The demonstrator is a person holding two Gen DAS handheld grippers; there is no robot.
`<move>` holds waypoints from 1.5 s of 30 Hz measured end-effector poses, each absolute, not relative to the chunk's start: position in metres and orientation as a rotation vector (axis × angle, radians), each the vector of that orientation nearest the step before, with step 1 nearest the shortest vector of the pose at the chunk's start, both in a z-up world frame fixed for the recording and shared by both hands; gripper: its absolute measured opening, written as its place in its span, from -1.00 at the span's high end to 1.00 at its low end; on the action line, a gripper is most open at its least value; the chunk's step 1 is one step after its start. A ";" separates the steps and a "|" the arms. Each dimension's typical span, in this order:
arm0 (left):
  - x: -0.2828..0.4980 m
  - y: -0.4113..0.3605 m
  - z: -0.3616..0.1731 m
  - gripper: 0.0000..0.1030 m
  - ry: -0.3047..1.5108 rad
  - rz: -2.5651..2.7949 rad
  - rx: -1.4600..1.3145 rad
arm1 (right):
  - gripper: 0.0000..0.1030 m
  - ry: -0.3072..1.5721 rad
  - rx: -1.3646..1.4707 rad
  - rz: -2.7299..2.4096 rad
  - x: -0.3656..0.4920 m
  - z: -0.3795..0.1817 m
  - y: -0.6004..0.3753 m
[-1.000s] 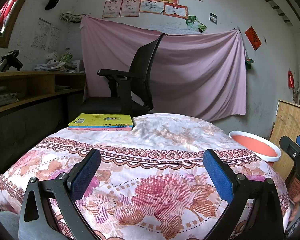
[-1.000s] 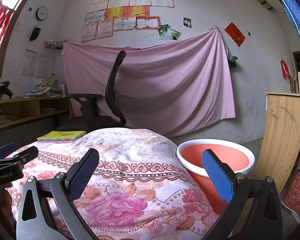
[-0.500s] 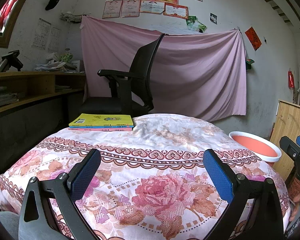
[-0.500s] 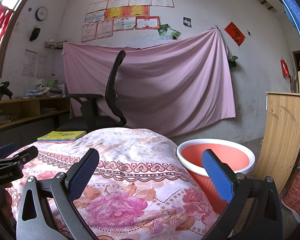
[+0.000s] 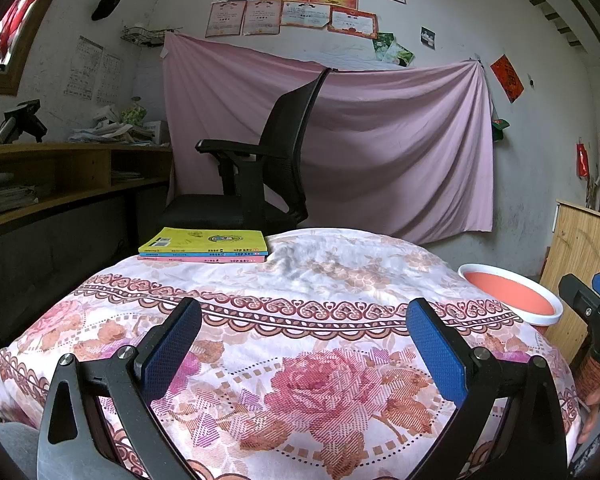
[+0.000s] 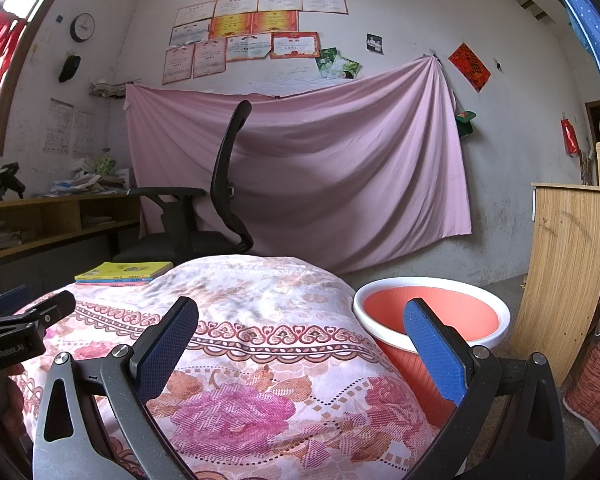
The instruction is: Collect trash
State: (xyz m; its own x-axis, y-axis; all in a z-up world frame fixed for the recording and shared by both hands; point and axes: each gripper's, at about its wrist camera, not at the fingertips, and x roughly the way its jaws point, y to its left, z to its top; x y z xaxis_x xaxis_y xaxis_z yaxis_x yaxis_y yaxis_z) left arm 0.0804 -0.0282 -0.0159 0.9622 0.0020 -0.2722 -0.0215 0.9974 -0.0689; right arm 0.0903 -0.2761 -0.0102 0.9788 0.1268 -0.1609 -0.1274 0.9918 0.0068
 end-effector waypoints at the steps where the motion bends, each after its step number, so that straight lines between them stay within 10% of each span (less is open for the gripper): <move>1: 0.080 -0.028 -0.016 -0.94 0.275 0.011 -0.072 | -1.00 0.162 -0.003 0.128 0.090 -0.010 -0.276; 45: 0.078 -0.028 -0.016 -0.94 0.265 0.043 -0.044 | -1.00 0.164 0.000 0.128 0.090 -0.010 -0.276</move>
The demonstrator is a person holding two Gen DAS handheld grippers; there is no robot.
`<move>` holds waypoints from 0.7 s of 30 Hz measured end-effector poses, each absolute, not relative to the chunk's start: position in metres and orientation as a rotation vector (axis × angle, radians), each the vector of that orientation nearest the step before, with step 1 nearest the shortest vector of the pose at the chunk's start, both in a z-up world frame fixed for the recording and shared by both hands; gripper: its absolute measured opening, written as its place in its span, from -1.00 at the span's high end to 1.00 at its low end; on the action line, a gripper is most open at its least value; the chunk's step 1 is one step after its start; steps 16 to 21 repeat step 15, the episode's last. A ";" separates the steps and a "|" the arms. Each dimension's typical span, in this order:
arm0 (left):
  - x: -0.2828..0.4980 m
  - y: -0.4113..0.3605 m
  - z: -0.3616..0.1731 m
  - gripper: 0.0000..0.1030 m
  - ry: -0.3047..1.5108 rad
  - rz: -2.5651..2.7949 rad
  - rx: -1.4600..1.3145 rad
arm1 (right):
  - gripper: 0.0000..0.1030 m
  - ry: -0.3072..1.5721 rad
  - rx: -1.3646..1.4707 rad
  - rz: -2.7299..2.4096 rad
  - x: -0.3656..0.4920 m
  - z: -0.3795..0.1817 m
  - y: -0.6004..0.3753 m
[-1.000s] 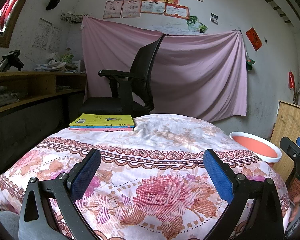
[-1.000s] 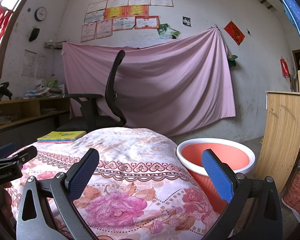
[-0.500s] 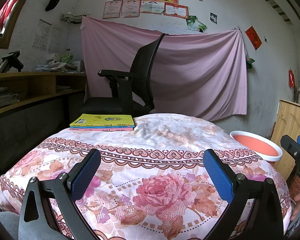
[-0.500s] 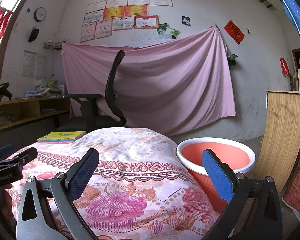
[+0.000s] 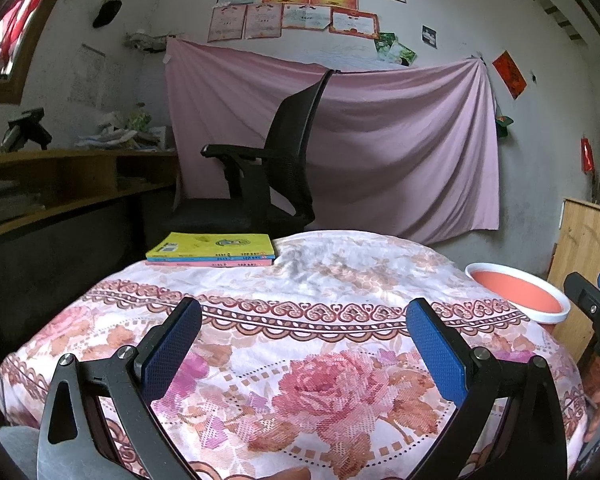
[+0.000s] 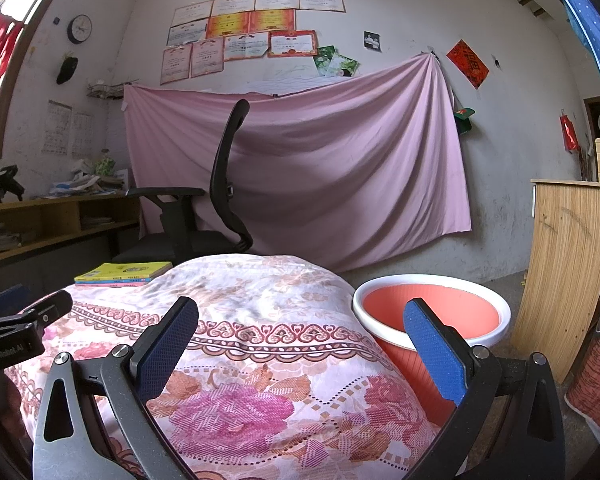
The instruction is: Collect trash
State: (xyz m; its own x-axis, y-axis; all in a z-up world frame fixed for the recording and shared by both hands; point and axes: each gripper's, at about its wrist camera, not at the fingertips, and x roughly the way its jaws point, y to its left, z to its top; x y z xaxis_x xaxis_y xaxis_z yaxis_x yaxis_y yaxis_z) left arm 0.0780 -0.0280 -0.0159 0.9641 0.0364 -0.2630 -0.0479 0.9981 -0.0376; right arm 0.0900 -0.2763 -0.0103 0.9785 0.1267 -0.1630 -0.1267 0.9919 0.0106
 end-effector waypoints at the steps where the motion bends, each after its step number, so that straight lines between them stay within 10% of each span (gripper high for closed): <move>1: 0.078 -0.029 -0.016 -0.94 0.265 0.045 -0.036 | -1.00 0.165 0.000 0.128 0.090 -0.010 -0.276; 21: 0.079 -0.033 -0.019 -0.94 0.266 0.047 -0.010 | -1.00 0.165 0.002 0.126 0.090 -0.010 -0.276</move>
